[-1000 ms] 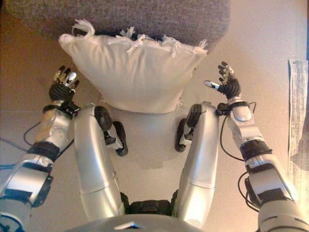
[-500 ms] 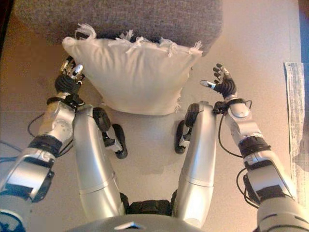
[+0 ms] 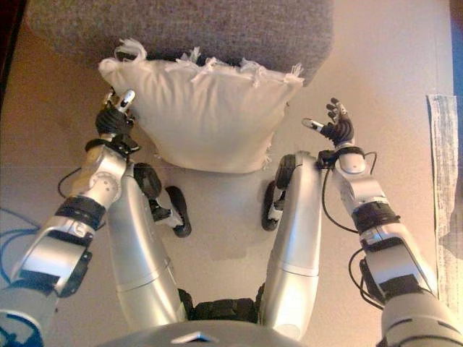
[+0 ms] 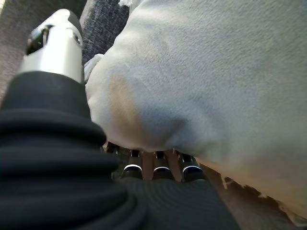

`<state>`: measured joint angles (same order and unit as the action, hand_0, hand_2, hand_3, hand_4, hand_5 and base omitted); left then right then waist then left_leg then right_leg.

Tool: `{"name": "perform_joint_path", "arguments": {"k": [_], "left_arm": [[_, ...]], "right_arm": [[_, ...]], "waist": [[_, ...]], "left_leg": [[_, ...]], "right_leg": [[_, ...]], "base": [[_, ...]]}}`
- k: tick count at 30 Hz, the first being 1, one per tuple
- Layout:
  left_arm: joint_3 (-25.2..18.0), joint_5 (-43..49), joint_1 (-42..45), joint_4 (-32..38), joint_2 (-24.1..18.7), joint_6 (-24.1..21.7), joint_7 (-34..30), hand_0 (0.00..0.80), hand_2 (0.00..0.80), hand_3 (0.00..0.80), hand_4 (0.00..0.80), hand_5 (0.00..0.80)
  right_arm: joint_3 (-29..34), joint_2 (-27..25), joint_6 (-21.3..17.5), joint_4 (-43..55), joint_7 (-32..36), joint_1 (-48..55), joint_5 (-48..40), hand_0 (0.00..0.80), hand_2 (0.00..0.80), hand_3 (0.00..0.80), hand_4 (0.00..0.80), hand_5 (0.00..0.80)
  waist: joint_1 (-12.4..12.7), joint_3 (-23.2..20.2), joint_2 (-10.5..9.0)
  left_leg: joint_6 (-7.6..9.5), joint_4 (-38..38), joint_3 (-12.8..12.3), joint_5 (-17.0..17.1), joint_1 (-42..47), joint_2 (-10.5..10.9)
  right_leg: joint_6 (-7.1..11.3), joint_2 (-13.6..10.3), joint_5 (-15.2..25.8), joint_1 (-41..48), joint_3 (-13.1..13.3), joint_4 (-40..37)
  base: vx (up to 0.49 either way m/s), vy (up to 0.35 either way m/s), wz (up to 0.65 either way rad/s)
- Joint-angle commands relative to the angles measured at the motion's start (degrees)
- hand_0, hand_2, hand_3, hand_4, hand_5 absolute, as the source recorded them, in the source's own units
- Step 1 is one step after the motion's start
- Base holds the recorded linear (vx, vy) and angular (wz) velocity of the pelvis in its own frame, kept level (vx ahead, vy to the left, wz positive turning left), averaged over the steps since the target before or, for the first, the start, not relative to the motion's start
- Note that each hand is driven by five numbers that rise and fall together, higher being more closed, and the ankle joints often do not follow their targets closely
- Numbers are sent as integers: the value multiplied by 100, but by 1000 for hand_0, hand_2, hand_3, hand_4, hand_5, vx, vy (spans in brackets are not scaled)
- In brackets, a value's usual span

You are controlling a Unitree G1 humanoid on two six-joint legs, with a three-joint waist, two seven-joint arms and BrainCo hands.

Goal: Pick up the cushion and take it to the sofa

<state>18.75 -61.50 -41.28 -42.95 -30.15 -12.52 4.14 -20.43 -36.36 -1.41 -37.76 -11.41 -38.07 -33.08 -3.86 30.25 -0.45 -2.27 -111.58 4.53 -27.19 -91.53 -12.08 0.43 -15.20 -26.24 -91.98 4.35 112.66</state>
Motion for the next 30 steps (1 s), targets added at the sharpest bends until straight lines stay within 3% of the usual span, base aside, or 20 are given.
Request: {"name": "perform_joint_path", "arguments": {"k": [1,9,20,30], "left_arm": [[152,362,172,498,408,76,-227,0,0,0,0,0],[18,612,479,638,537,241,-500,0,0,0,0,0],[94,732,327,669,671,603,-368,0,0,0,0,0],[165,1112,354,845,762,1016,-366,0,0,0,0,0]], "right_arm": [[-150,740,-82,751,283,-705,228,0,0,0,0,0],[-140,846,-13,741,672,-634,261,0,0,0,0,0],[-427,1002,219,458,903,-930,177,0,0,0,0,0],[-326,957,255,520,633,-839,137,0,0,0,0,0]], "waist": [[284,-46,121],[336,-46,153],[391,-46,259],[406,-46,273]], "left_leg": [[347,425,-271,25,167,0],[357,749,-374,506,355,-24],[284,1361,-534,1068,521,26],[303,1461,-582,1265,543,55]], "right_leg": [[-110,-288,414,208,-94,-692],[-99,-233,795,374,-5,-965],[-107,-294,1235,578,-145,-1514],[-57,-353,1432,614,-186,-1623]], "base": [[109,19,3],[108,20,2],[52,21,9],[30,6,8]]}}
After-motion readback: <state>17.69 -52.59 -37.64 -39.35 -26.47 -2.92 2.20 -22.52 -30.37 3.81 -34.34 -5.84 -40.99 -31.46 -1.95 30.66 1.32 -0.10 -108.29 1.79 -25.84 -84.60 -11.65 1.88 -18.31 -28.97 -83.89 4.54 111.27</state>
